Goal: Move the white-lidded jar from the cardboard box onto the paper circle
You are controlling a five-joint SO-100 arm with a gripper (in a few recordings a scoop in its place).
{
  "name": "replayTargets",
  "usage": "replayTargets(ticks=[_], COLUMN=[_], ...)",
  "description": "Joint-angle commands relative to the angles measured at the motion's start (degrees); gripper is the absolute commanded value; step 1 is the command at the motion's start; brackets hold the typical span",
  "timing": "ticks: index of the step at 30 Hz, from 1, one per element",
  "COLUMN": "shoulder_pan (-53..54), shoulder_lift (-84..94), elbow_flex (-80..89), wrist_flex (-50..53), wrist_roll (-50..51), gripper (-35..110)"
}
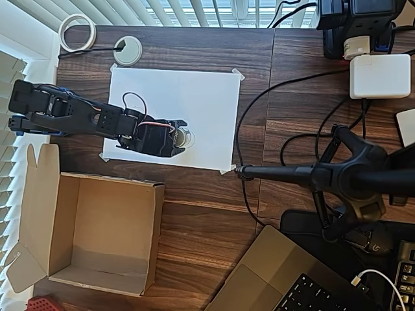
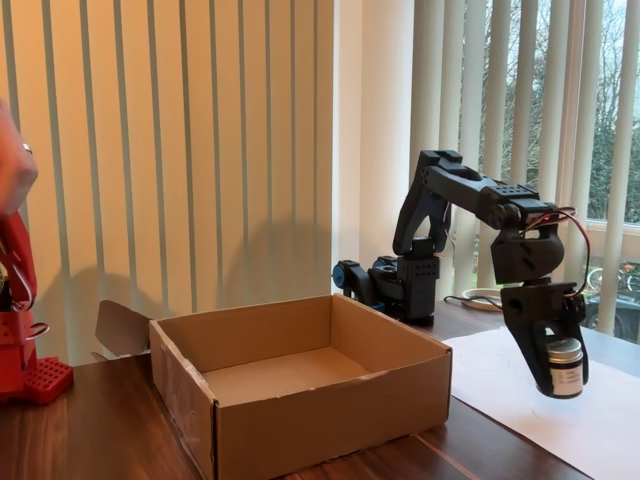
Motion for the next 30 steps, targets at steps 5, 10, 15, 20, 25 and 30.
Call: replayTargets(ticks=[5,10,15,20,25,30], shoulder_pan=[-0.4,-0.6,-0.4,0.1,0.6,0.7], shoulder_lift=[1.1,0.3,-0.1,-0.1,-0.1,0.5], elbow_flex=[-1.8,-1.7,-1.1,0.1,1.1,2.5], wrist_flex=[-1.8,-2.6,-3.2,-4.0,-4.4,-4.7], wrist_roll=[-0.6,-1.1,-1.6,-2.5,-3.5,-3.4], gripper=[9,9,9,9,9,9])
